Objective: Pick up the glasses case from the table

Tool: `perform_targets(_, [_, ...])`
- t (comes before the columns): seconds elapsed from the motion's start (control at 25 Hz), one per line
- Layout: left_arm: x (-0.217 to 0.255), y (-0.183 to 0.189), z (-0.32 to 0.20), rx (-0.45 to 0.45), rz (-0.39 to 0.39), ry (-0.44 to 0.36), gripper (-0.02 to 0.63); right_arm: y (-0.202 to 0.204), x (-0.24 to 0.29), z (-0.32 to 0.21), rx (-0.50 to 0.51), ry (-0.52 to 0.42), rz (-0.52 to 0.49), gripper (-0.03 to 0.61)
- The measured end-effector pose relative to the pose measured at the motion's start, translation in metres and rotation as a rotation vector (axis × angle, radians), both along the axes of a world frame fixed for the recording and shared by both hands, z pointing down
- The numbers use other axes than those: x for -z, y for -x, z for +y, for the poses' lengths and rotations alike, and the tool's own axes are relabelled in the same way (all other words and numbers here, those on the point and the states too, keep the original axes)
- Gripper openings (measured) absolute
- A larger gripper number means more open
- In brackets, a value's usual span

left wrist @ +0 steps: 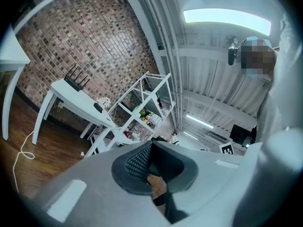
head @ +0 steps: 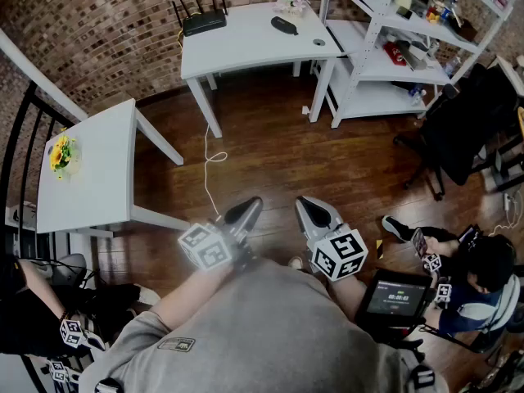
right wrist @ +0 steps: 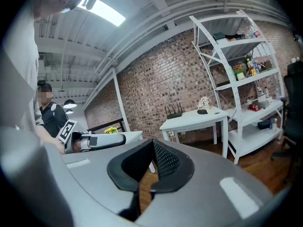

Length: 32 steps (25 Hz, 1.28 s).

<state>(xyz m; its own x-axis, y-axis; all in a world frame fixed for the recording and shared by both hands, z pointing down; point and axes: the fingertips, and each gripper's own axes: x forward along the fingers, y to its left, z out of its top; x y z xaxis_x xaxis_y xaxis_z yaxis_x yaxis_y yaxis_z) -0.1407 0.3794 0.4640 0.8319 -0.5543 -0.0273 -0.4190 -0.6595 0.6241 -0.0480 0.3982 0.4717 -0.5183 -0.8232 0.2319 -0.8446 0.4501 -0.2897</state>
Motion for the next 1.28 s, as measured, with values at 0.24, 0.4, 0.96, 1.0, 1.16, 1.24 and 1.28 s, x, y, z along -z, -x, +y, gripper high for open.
perform_targets(0.24, [0.001,0.003,-0.003,0.001,-0.001,0.001,0.002,0.004,0.001,-0.004,0.001,0.000,0.000,0.011])
perform_targets(0.4, [0.000,0.006,0.000,0.008,0.001,0.014,0.001,0.009,-0.003,0.000,0.009,0.017,0.001,0.011])
perform_targets(0.96, [0.006,0.018,-0.021,-0.010,0.026,-0.043,0.001,0.025,0.000,-0.020,0.004,0.007,0.043,0.011])
perform_targets(1.0, [0.008,0.018,-0.024,-0.018,0.034,-0.051,0.001,0.027,0.001,-0.024,0.000,-0.002,0.046,0.011])
perform_targets(1.16, [0.008,0.029,-0.036,-0.013,0.002,-0.097,0.002,0.035,0.003,-0.034,-0.028,-0.026,0.060,0.011])
perform_targets(1.24, [0.007,0.033,-0.043,-0.020,0.001,-0.100,0.001,0.037,0.006,-0.040,-0.043,-0.027,0.066,0.011])
perform_targets(1.28, [0.009,0.035,-0.047,-0.025,0.002,-0.093,0.002,0.038,0.008,-0.044,-0.049,-0.025,0.070,0.011])
